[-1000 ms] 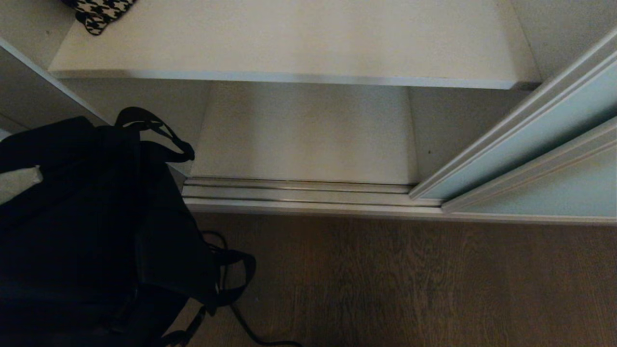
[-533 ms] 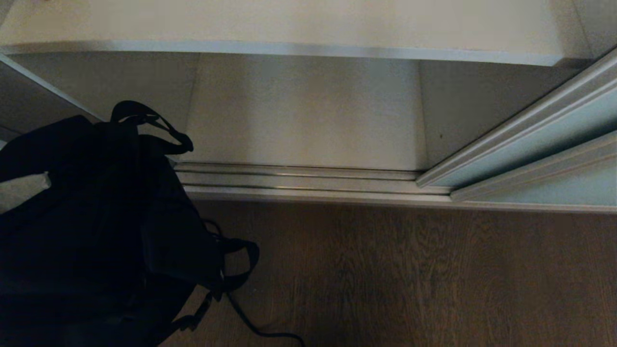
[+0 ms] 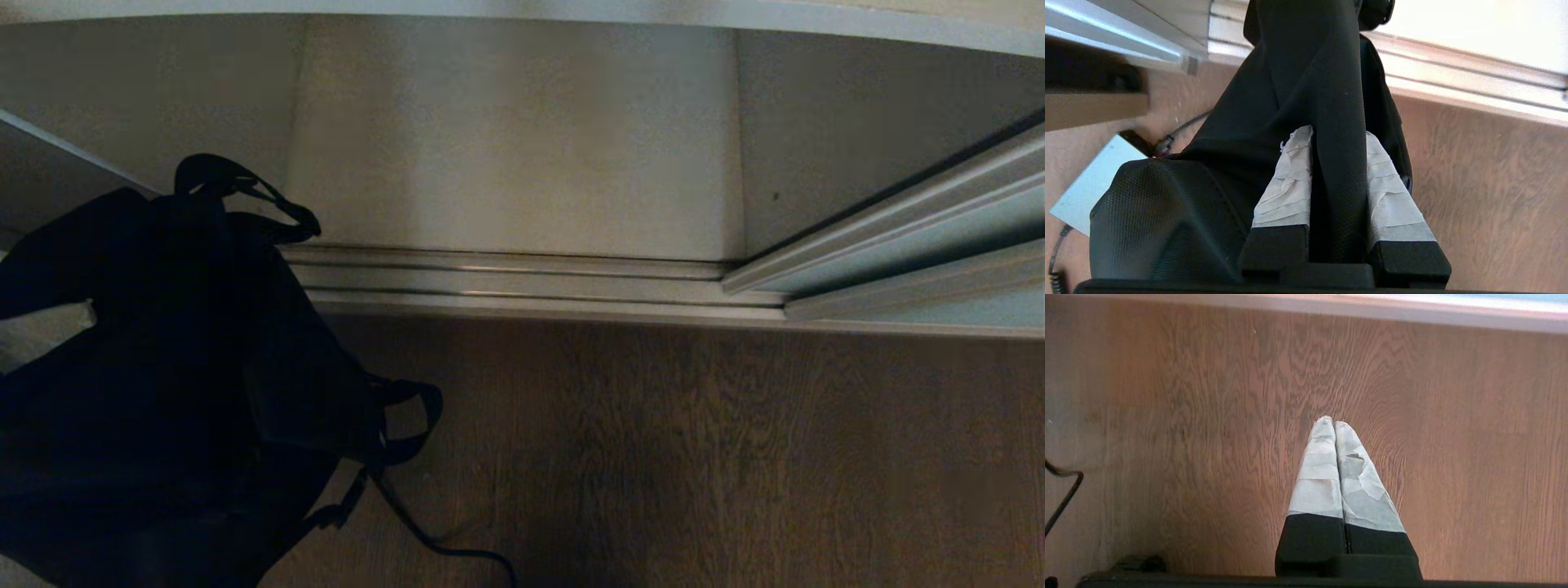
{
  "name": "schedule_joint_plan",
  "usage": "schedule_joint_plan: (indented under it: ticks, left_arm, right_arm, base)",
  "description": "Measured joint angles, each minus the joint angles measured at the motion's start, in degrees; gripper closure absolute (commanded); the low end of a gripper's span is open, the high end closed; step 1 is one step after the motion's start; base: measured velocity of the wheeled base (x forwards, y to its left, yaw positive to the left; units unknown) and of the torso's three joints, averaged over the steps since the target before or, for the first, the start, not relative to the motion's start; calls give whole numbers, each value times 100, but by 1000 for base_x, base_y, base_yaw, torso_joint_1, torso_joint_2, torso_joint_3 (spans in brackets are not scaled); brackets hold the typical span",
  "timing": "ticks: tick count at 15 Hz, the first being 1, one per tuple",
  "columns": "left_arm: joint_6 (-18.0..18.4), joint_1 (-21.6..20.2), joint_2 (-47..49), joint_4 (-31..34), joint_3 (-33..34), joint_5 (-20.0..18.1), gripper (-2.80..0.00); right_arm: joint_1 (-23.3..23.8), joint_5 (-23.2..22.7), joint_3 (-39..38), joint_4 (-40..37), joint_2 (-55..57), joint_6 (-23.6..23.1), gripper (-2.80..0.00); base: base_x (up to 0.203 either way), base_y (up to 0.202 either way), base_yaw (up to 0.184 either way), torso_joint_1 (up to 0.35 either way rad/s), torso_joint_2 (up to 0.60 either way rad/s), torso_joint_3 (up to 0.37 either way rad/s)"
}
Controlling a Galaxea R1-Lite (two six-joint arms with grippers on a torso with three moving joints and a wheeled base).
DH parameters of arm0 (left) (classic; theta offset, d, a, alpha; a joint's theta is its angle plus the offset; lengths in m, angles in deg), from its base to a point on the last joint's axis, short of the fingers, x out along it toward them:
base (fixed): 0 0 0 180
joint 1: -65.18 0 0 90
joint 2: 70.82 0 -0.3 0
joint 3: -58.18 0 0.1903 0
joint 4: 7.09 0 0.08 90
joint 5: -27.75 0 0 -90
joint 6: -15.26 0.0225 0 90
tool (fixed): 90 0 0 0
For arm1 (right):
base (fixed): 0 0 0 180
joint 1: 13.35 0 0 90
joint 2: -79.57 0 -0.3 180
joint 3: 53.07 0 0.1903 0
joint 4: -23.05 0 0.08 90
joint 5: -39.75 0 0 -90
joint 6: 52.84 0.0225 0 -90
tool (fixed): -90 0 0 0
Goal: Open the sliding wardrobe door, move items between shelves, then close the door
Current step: Place the pillow on the lower shelf
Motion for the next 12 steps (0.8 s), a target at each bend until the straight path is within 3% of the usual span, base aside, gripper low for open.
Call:
schedule_joint_plan:
  ticks: [7, 12]
  left_arm:
    - [-292, 0, 104, -59, 238, -231, 0]
    - [-1399, 9, 385, -43, 474, -368, 0]
  right_arm:
    - [0, -3, 0, -1, 0, 2, 0]
    - [0, -1, 0, 1, 2, 1, 0]
  base:
    - [0, 0, 0, 2, 3, -53]
    - [0, 0, 0, 0, 0, 0]
